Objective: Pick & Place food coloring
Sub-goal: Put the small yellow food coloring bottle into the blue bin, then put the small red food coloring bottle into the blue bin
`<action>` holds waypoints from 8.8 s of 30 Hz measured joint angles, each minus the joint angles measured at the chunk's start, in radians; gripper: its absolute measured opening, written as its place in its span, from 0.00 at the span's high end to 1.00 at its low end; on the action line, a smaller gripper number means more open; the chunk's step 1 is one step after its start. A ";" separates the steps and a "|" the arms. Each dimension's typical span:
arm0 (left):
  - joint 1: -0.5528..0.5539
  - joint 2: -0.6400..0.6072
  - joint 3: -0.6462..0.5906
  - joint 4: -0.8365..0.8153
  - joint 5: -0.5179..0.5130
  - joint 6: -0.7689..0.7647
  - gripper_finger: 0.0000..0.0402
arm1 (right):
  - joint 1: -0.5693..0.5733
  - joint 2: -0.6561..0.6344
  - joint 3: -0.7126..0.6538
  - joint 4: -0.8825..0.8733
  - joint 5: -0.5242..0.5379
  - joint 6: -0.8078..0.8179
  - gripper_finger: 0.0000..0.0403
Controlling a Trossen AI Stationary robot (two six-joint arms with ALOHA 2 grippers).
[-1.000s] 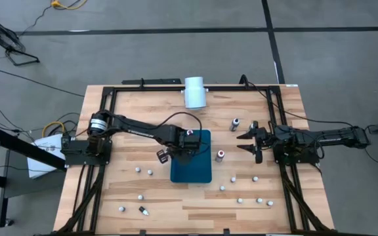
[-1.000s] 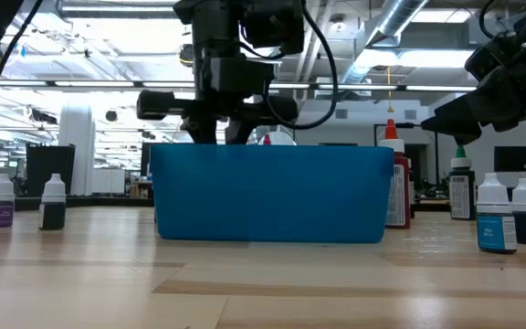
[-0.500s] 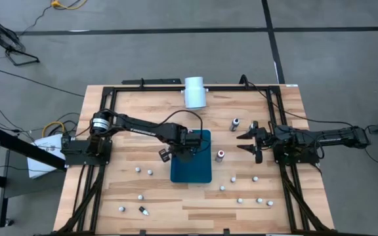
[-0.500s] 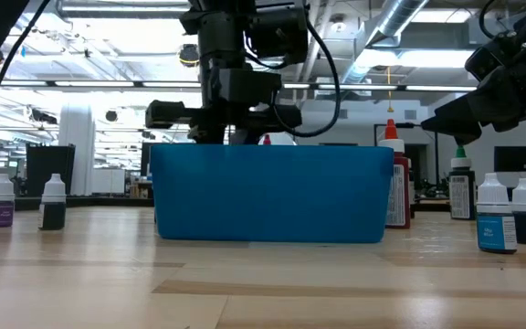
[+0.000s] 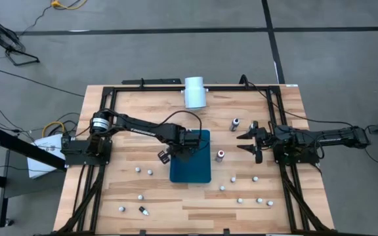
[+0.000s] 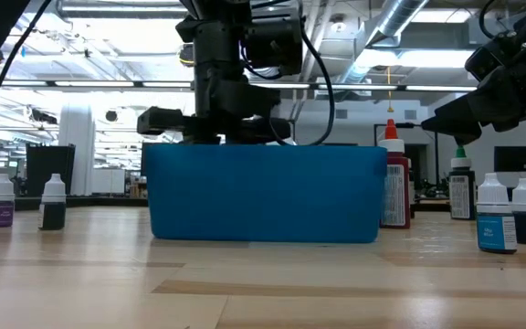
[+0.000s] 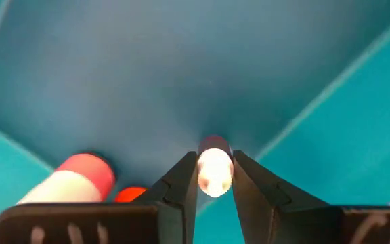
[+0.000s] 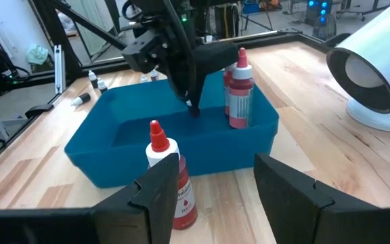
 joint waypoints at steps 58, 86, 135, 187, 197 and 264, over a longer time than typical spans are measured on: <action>-0.087 -0.142 0.003 -0.062 -0.106 -0.161 0.63 | 0.000 0.000 0.000 0.010 0.004 0.000 0.54; -0.118 -0.338 -0.183 -0.110 -0.070 -0.738 0.63 | 0.000 0.000 0.000 0.019 0.000 0.000 0.54; -0.050 -0.299 -0.452 0.278 -0.026 -0.741 0.63 | 0.000 0.000 0.000 0.022 0.001 0.000 0.54; -0.051 -0.549 -0.414 0.140 -0.033 -0.782 0.84 | 0.000 0.000 0.000 0.020 0.001 0.000 0.54; -0.068 -0.476 -0.277 0.096 -0.087 -0.750 0.84 | 0.000 0.000 0.000 0.020 0.001 0.000 0.54; -0.120 -0.089 -0.095 0.072 -0.060 -0.074 0.84 | 0.000 0.000 0.000 0.021 0.001 0.000 0.54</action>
